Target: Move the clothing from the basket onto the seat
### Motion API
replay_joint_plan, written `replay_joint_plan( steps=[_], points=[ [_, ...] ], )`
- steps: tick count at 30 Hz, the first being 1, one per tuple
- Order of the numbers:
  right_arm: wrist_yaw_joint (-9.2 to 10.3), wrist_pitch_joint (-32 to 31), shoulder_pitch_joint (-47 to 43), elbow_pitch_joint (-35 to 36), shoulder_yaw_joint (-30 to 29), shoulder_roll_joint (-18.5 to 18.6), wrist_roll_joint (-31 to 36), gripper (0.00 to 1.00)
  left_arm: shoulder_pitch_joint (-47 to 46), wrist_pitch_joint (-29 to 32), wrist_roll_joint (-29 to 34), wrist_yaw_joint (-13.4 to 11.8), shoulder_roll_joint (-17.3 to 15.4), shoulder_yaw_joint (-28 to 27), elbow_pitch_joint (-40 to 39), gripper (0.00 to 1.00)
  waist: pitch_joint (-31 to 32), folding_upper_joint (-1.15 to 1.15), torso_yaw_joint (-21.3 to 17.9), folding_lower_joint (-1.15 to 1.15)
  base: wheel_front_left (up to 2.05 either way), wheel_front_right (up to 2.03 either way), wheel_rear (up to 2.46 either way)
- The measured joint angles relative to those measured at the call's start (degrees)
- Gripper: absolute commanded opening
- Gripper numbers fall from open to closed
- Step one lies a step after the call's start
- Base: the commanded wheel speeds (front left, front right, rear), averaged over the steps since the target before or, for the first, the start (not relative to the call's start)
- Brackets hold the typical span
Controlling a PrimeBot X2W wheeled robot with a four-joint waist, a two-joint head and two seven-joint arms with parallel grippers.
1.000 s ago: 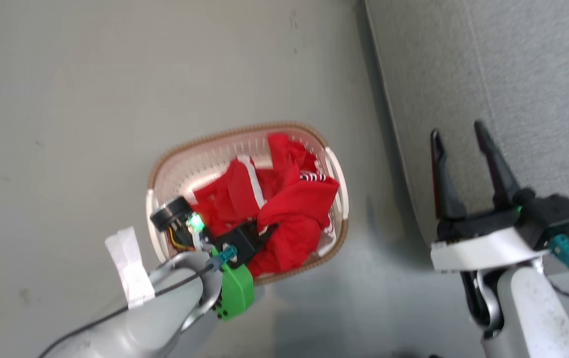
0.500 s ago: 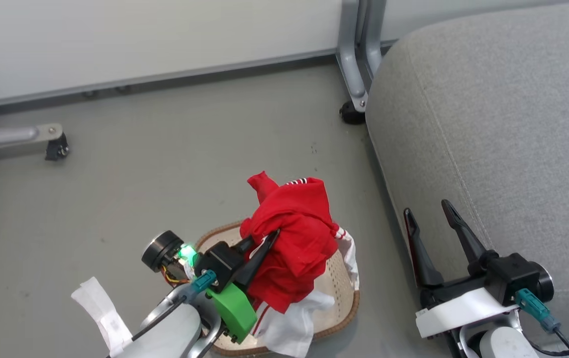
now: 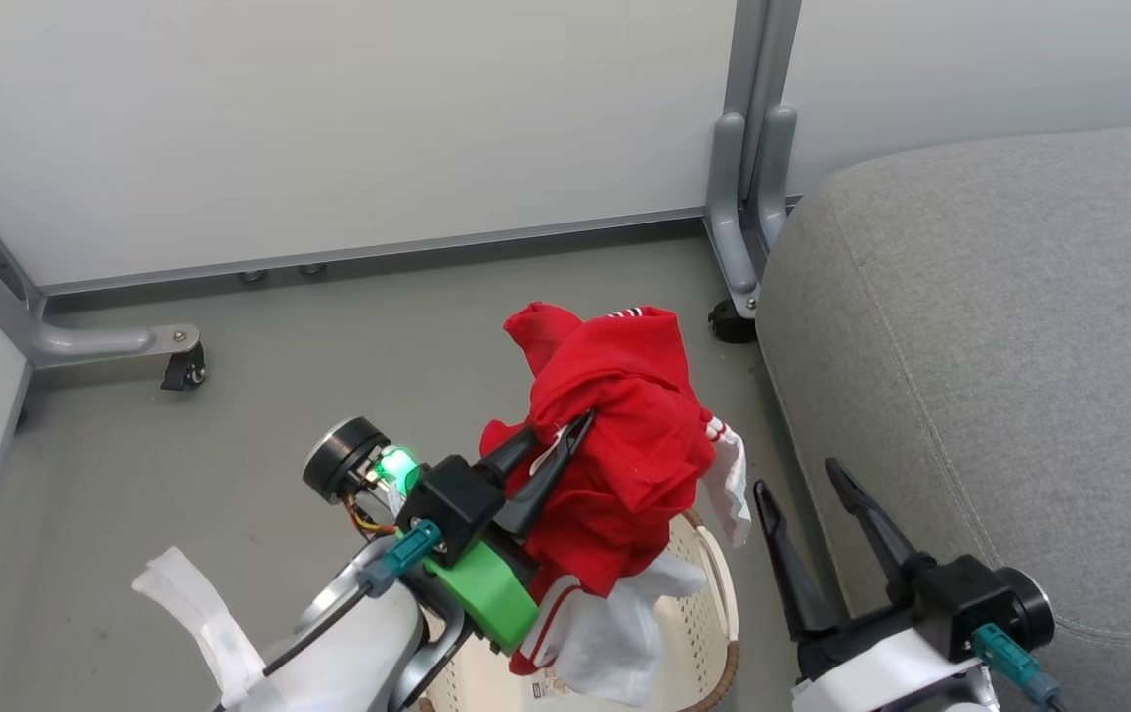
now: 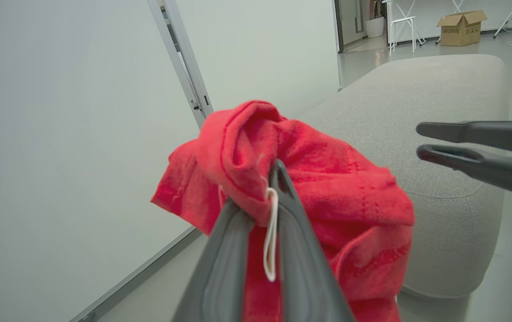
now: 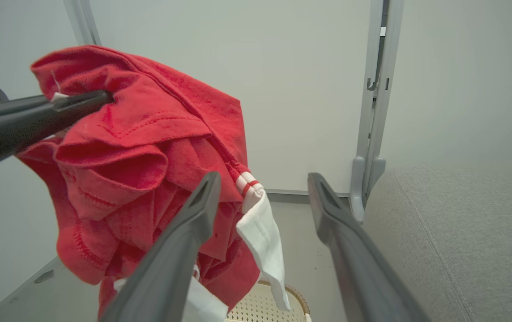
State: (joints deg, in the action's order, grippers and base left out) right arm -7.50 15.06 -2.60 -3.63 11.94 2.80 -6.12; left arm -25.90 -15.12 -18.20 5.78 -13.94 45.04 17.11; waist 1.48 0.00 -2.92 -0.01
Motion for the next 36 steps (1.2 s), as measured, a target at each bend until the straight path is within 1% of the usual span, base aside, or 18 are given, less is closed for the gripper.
replay_joint_plan(
  steps=[3, 5, 9, 12, 16, 18, 23, 27, 32, 36],
  points=[
    [0.0, 0.0, -0.05, 0.13, 2.37, 0.0, 1.89, 1.0, -0.11, 0.0, 0.56, 0.37, 0.26, 0.86, 0.24, 0.0, 0.25, 0.0, 0.11, 0.0, 0.0, 0.0, 0.0],
    [0.0, 0.0, 0.02, 0.53, 3.38, -0.01, 2.03, 1.0, -0.23, 0.0, 0.63, 0.77, 0.57, 1.49, 0.27, 0.0, 0.32, 0.0, 0.08, 0.0, 0.0, 0.0, 0.0],
    [0.0, 0.0, 0.91, 1.04, 3.76, -0.01, 1.69, 1.0, -0.64, 0.0, 1.21, 1.13, 0.76, 3.39, -0.05, 0.0, 0.68, 0.0, 0.09, 0.0, 0.0, 0.0, 0.0],
    [0.0, 0.0, 1.92, -1.21, 5.28, 0.22, 1.72, 1.0, -0.9, 0.0, 1.2, 1.33, 0.79, 5.11, -0.93, 0.0, 0.98, 0.0, 0.17, 0.0, 0.0, 0.0, 0.0],
    [0.0, 0.0, 3.36, -6.24, 8.87, 2.15, 1.66, 1.0, -2.13, 0.26, 0.54, 1.52, 0.75, 7.9, -2.94, 0.0, 1.27, 0.0, 0.6, 0.0, 0.0, 0.0, 0.0],
    [0.0, 0.0, 4.07, -7.49, 9.7, 2.93, 1.66, 1.0, -2.79, 0.73, 0.11, 1.55, 0.69, 9.34, -4.1, 0.0, 1.37, 0.0, 0.87, 0.0, 0.0, 0.0, 0.0],
    [0.0, 0.0, 4.86, -6.83, 8.16, 3.1, 3.27, 1.0, -4.25, 2.38, -0.85, 1.59, 0.13, 11.37, -6.33, 0.0, 1.55, 0.0, 1.5, 0.0, 0.0, 0.0, 0.0],
    [0.0, 0.0, 4.59, -6.66, 6.93, 2.96, 5.17, 1.0, -4.54, 2.98, -0.85, 1.59, -1.04, 11.68, -6.55, 0.0, 1.51, 0.0, 1.39, 0.0, 0.0, 0.0, 0.0],
    [0.0, 0.0, 4.07, -6.7, 5.63, 2.38, 6.11, 1.0, -4.53, 3.52, -1.57, 1.57, -1.38, 11.77, -7.22, 0.0, 1.34, 0.0, 1.26, 0.0, 0.0, 0.0, 0.0],
    [0.0, 0.0, 4.07, -5.08, 4.58, 1.77, 6.9, 1.0, -4.47, 4.01, -2.75, 0.35, -1.34, 10.63, -6.57, 0.0, 1.19, 0.0, 1.36, 0.0, 0.0, 0.0, 0.0]
  ],
)
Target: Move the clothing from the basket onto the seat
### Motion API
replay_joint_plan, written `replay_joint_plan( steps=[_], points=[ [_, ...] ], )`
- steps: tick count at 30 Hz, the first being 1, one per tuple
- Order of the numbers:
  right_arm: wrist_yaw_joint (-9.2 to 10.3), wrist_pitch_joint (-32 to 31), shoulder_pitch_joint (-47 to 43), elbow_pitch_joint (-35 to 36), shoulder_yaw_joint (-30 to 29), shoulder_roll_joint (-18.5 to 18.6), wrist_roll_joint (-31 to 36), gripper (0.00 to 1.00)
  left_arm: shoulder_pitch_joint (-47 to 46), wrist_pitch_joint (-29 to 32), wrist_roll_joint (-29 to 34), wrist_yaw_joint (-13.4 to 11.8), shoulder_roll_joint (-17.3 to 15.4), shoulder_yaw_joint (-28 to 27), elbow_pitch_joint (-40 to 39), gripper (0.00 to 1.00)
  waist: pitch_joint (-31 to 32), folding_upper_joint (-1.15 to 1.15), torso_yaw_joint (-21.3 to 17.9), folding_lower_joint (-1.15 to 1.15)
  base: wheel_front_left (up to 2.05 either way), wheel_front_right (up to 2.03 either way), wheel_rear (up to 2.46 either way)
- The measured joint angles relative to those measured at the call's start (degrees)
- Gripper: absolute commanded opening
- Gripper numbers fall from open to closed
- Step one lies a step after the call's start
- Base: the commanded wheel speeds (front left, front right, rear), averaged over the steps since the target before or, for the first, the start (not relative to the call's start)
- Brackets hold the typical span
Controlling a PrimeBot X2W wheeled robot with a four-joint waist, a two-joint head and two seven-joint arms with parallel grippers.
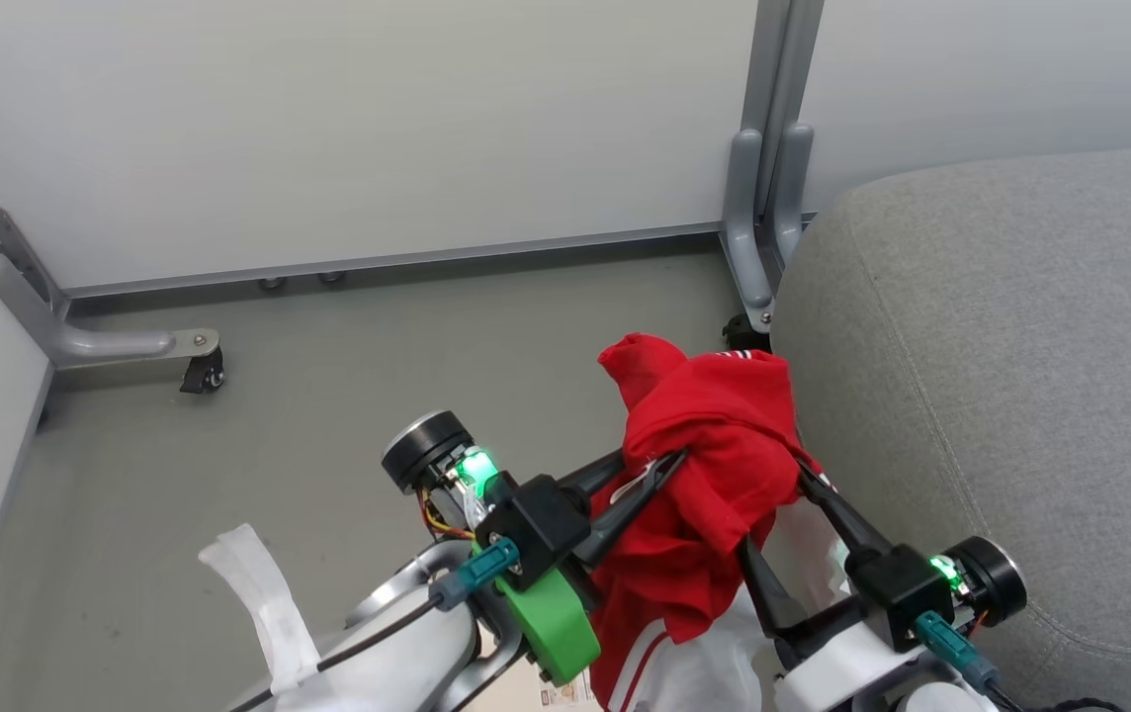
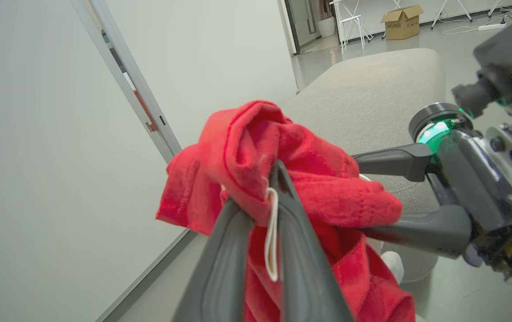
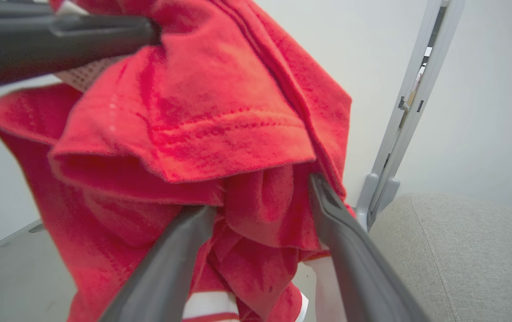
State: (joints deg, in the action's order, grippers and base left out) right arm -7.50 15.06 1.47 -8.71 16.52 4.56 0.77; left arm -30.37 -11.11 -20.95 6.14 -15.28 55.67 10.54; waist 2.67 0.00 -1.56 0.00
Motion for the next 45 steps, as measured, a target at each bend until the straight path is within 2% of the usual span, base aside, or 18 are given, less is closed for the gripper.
replay_joint_plan(
  steps=[9, 10, 18, 19, 20, 21, 22, 34, 36, 37, 39, 45],
  points=[
    [0.0, 0.0, -1.28, 4.52, -2.56, -0.91, 4.56, 1.0, 0.11, 2.08, -1.74, -0.49, 0.09, 0.31, 1.81, 0.0, -0.45, 0.0, 0.18, 0.0, 0.0, 0.0, 0.0],
    [0.0, -0.01, -1.25, 3.61, -1.69, -1.0, 4.79, 1.0, -0.03, 2.83, -2.24, 0.43, -0.29, 2.46, 0.45, 0.0, -0.41, 0.0, 0.42, 0.0, 0.0, 0.0, 0.0],
    [0.0, 0.0, 0.29, -0.33, 2.81, 2.03, 3.48, 1.0, -2.24, 4.41, -4.78, 1.14, -2.38, 6.99, -3.57, 0.0, -0.44, 0.0, 1.32, 0.0, 0.0, 0.0, 0.0],
    [-0.01, 0.0, 0.3, -0.63, 3.16, 2.25, 3.41, 0.8, -2.42, 4.57, -5.13, 1.16, -2.68, 7.38, -3.94, 0.0, -0.48, 0.0, 1.43, 0.0, 0.0, 0.0, 0.0],
    [0.0, 0.0, 0.39, -0.7, 3.14, 2.3, 3.34, 0.49, -2.52, 4.66, -5.52, 1.16, -3.0, 7.59, -4.22, 0.0, -0.53, 0.0, 1.5, 0.0, 0.0, 0.0, 0.0],
    [0.0, 0.0, 0.76, -0.77, 3.72, 2.66, 3.35, 0.04, -2.72, 4.77, -5.83, 1.18, -3.31, 7.81, -4.56, 0.0, -0.59, 0.0, 1.58, 0.0, 0.0, 0.0, 0.0],
    [0.0, 0.0, 1.34, -1.41, 4.93, 3.32, 3.35, 0.0, -3.05, 4.82, -6.15, 1.19, -3.52, 8.04, -4.72, 0.0, -0.64, 0.0, 1.69, 0.0, 0.0, 0.0, 0.0],
    [-0.01, 0.0, 1.7, -2.85, 6.44, 3.59, 1.19, 0.0, -3.55, 3.44, -6.8, 0.37, -4.16, 7.94, -3.42, 0.0, -0.96, 0.0, 1.94, 0.0, 0.0, 0.0, 0.0],
    [-0.01, 0.0, 1.7, -2.8, 6.06, 3.35, 0.73, 0.0, -3.55, 2.99, -7.25, 0.03, -4.09, 7.61, -3.09, 0.22, -1.04, 0.0, 1.86, 0.0, 0.0, 0.0, 0.0],
    [-0.02, 0.0, 1.69, -2.8, 5.94, 3.33, 0.52, 0.0, -3.55, 2.99, -7.3, -0.02, -4.02, 7.62, -3.0, 0.4, -1.07, 0.0, 1.83, 0.0, 0.0, 0.0, 0.0],
    [-0.01, 0.0, 1.51, -2.58, 5.08, 3.12, 0.13, 0.0, -3.55, 2.97, -7.45, -0.11, -3.88, 7.57, -2.81, 1.0, -1.1, 0.0, 1.76, 0.0, 0.0, 0.0, 0.0],
    [-0.02, -0.01, 1.09, -2.18, 4.02, 2.49, -0.29, 0.0, -3.53, 2.38, -7.58, -1.13, -3.58, 7.35, -2.43, 1.0, -1.16, 0.0, 1.7, 0.0, 0.0, 0.0, 0.0]
  ],
)
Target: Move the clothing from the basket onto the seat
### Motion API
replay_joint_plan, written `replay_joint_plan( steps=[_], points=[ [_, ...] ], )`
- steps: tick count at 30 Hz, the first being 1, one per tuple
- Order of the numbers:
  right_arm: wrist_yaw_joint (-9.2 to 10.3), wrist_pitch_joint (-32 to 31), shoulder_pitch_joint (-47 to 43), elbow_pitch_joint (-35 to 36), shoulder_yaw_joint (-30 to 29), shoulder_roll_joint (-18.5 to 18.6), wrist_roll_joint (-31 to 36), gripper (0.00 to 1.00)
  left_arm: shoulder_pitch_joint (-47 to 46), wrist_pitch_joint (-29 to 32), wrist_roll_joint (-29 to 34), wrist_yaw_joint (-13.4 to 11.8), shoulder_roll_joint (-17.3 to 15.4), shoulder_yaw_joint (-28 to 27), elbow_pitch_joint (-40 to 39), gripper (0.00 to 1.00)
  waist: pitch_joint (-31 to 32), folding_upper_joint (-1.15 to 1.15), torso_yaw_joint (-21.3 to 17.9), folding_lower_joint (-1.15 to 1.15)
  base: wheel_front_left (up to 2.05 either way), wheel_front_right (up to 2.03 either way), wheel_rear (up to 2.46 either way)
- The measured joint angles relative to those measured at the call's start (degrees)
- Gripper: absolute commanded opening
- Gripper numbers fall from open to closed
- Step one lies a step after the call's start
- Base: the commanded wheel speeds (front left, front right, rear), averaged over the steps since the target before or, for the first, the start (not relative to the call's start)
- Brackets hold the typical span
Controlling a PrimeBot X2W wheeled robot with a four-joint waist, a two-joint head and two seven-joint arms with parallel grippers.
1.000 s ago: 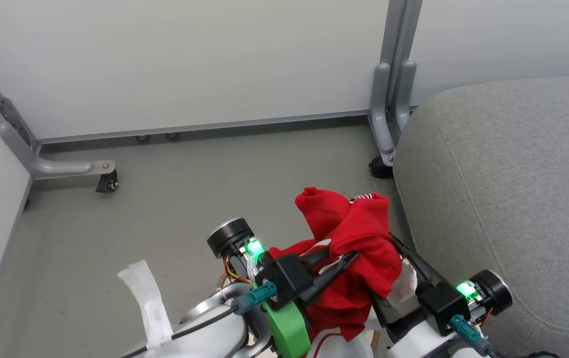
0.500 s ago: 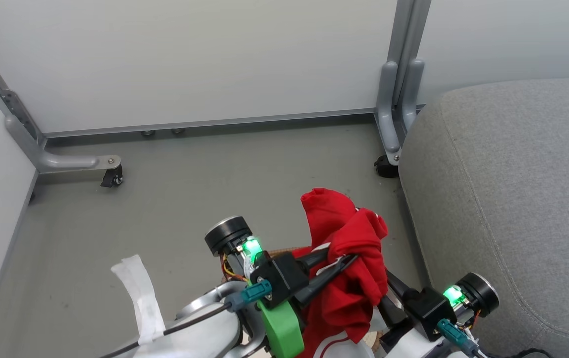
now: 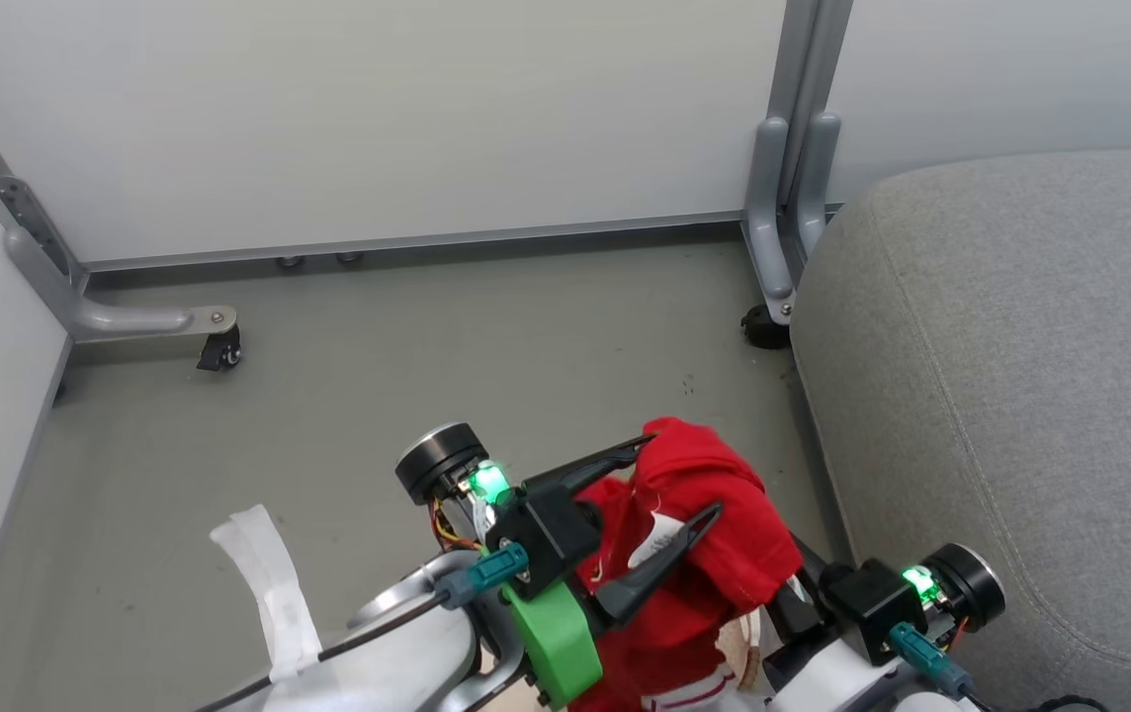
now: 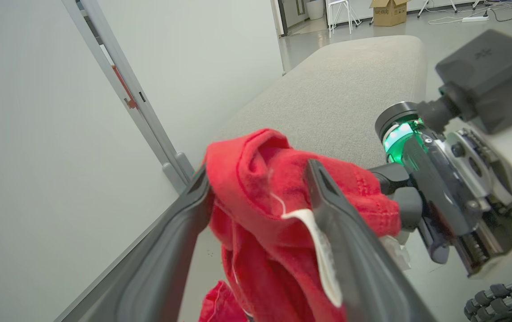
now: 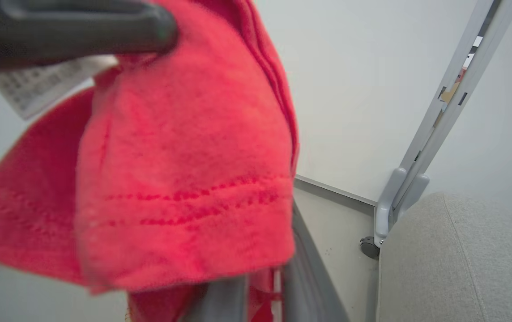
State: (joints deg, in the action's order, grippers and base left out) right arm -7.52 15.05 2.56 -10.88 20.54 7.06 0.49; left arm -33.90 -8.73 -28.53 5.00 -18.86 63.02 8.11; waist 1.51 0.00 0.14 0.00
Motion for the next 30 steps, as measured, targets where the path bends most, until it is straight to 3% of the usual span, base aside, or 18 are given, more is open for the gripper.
replay_joint_plan(
  steps=[9, 17, 30],
  points=[
    [0.0, 0.01, -0.25, 0.0, -0.74, -0.42, -0.51, 0.0, 0.0, -0.51, 0.08, -0.07, -0.01, 0.47, 0.65, 1.0, -0.31, 0.0, 0.08, 0.0, 0.0, 0.0, 0.0],
    [0.01, 0.0, -1.13, -0.38, -6.3, -1.35, -0.78, 0.0, 0.02, -0.94, 0.09, -0.56, -0.03, 0.7, 0.83, 1.0, -0.67, 0.0, -0.26, 0.0, 0.0, 0.0, 0.0],
    [0.01, 0.0, -1.74, 3.71, -15.52, -1.62, -0.56, 0.0, 0.92, -3.04, -0.16, -2.45, -1.87, -0.57, 0.68, 1.0, -2.97, 0.0, -5.3, 0.0, 0.0, 0.0, 0.0]
  ],
)
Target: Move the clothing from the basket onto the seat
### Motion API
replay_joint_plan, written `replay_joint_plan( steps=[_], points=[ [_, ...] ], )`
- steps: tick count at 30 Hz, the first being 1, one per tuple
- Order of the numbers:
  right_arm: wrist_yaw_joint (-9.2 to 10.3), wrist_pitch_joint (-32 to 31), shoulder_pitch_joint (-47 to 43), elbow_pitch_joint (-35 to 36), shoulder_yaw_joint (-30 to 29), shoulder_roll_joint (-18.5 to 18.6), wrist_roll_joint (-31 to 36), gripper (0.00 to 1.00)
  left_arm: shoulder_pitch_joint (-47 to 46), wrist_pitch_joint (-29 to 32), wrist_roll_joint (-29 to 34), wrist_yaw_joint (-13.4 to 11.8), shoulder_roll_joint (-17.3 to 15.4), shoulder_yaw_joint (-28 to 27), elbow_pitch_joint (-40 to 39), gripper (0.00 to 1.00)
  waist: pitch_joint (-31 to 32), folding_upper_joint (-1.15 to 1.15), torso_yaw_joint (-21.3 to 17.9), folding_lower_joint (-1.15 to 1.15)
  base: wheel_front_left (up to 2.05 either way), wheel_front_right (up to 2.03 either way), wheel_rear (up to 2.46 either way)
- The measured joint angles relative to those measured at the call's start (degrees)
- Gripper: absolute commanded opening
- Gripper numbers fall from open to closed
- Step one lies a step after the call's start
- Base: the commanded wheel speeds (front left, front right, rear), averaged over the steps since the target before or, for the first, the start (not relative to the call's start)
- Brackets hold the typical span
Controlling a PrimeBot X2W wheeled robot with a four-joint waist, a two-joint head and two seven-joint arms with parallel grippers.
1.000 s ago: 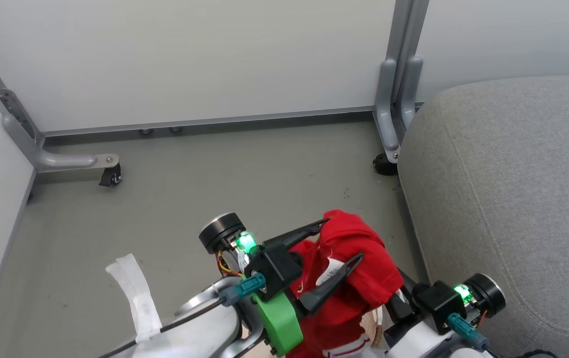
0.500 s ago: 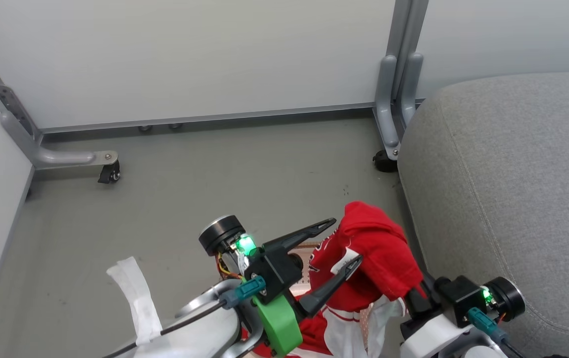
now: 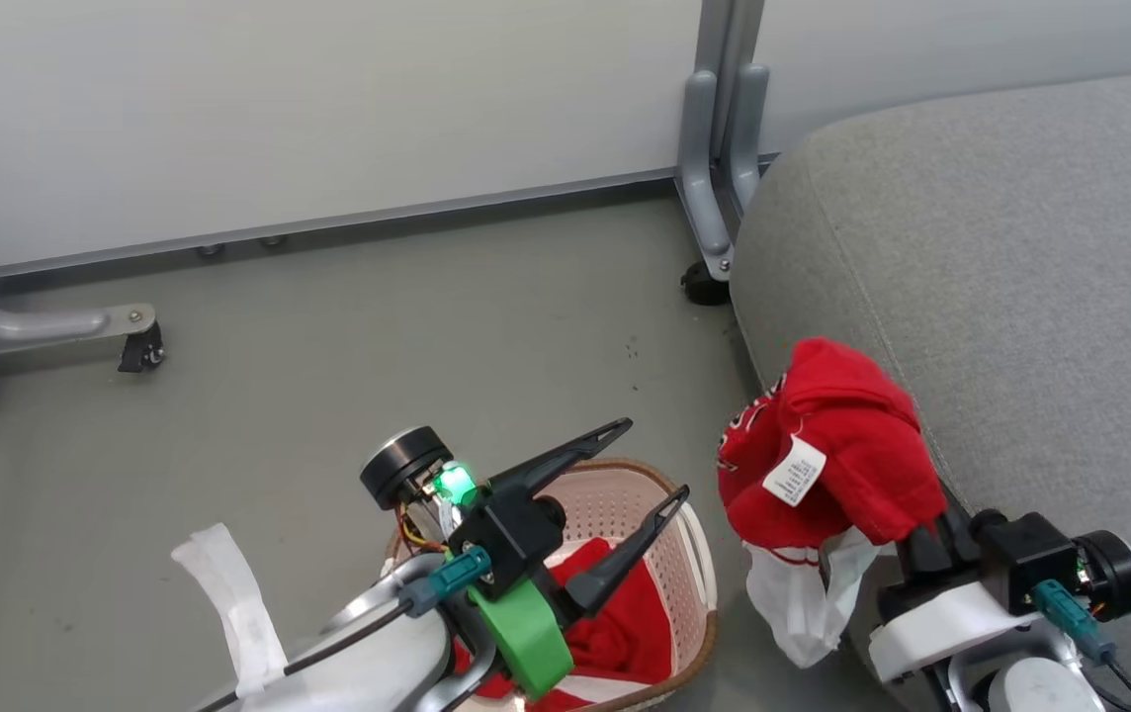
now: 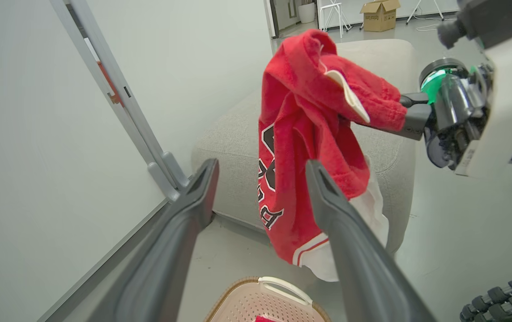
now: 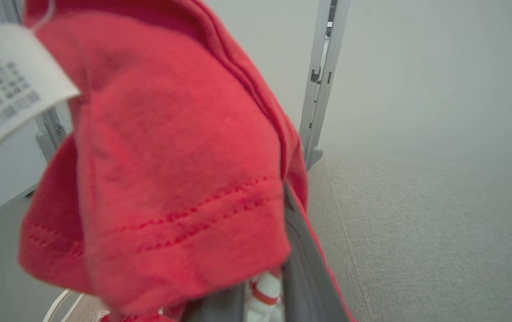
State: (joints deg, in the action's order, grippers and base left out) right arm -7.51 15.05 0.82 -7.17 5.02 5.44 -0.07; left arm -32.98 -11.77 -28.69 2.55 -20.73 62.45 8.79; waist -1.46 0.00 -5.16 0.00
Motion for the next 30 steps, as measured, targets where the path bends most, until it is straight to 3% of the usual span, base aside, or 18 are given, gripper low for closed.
replay_joint_plan(
  steps=[10, 16, 20, 26, 30],
  points=[
    [-0.01, 0.0, -0.14, 4.08, -5.52, -1.46, 0.07, 0.0, -1.4, -0.69, 0.6, -0.38, -2.76, -1.31, -2.14, 1.0, -5.92, 0.0, -6.08, 0.0, 0.0, 0.0, 0.0],
    [0.0, 0.0, 2.04, 6.24, -7.62, -2.45, -3.87, 0.0, -3.55, 0.19, 1.69, 0.07, -3.99, -1.04, -3.22, 1.0, -11.08, 0.0, -9.19, 0.0, 0.0, 0.0, 0.0],
    [0.0, 0.0, 8.11, 8.12, -10.67, -2.52, -8.96, 0.0, -5.64, 1.36, 3.14, 0.76, -4.97, -0.56, -4.38, 1.0, -15.51, 0.0, -10.65, 0.0, 0.0, 0.0, 0.0],
    [0.0, 0.0, 21.57, 8.91, -16.84, -2.49, -10.62, 0.0, -8.38, 2.38, 4.48, 1.96, -5.79, 0.43, -6.56, 1.0, -22.52, 0.0, -11.51, 0.01, 0.0, 0.0, 0.0],
    [-0.01, 0.0, 30.87, 5.91, -19.87, 2.72, -10.36, 0.0, -10.38, 2.9, 5.45, 2.21, -6.14, 0.66, -8.61, 1.0, -27.11, 0.0, -11.28, 0.01, 0.0, 0.0, 0.0]
  ],
)
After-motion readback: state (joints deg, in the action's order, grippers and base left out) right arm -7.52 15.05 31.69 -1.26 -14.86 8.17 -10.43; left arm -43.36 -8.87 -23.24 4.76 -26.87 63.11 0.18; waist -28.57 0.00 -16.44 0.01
